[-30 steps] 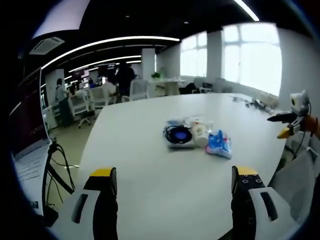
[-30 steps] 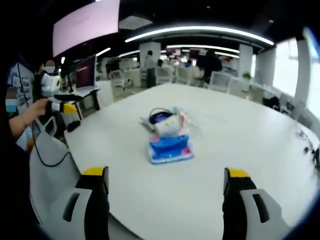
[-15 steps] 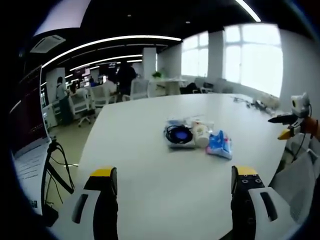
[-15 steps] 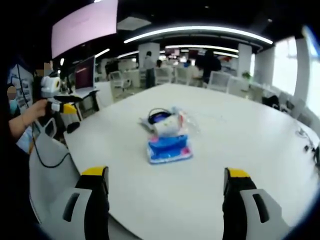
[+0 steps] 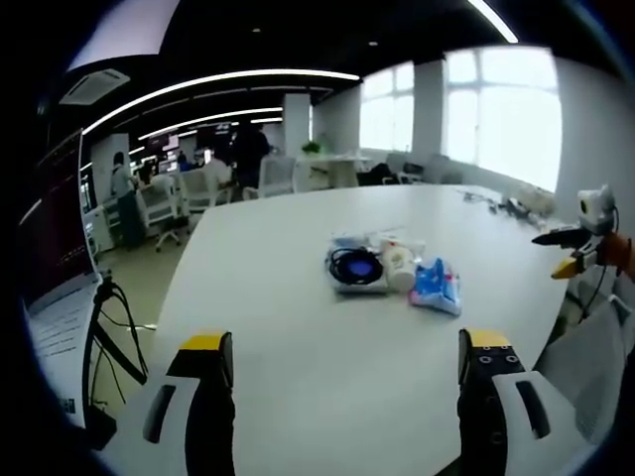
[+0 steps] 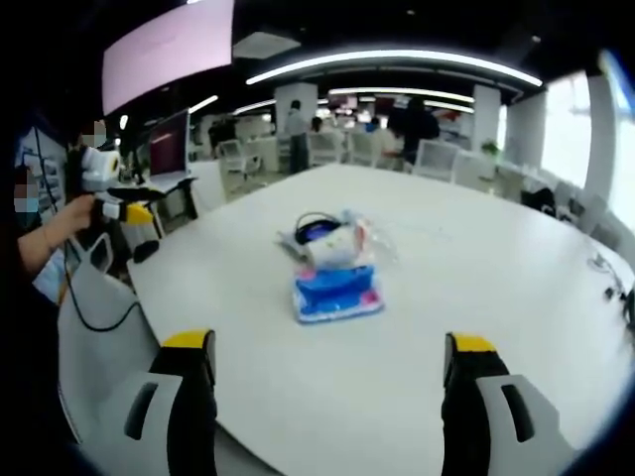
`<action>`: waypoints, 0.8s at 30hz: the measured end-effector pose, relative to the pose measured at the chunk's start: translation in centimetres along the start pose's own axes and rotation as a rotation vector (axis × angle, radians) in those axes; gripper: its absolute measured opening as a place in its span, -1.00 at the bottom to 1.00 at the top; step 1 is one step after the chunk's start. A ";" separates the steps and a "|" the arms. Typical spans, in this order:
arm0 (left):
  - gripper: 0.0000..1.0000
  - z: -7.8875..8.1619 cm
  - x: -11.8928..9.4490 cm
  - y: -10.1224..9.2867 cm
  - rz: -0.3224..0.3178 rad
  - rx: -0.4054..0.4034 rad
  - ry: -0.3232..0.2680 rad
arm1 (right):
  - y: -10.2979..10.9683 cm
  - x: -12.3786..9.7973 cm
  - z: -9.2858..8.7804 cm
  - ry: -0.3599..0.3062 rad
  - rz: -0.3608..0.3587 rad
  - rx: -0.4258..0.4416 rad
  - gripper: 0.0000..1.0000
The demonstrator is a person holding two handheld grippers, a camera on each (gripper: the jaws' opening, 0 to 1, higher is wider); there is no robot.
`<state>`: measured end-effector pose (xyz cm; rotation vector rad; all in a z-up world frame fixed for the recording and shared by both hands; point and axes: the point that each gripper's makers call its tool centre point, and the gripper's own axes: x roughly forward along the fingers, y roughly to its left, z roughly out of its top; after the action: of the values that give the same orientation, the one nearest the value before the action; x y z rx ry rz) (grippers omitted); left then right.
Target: Arrange the tabletop items into an orderly group along one side of the table until the central work area is clear of visible clutter.
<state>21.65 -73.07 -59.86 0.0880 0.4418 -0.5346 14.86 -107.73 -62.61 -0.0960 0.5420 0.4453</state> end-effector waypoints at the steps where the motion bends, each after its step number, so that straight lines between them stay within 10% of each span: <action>1: 0.84 0.0 0.0 0.0 0.001 0.000 0.001 | 0.0 0.0 0.0 -0.001 0.001 0.000 0.87; 24: 0.77 0.9 1.9 0.0 -0.018 0.009 0.002 | -0.7 1.7 0.7 0.005 0.021 -0.014 0.86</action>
<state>23.47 -74.14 -59.91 0.0934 0.4426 -0.5541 16.81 -107.55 -62.89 -0.1055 0.5456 0.4694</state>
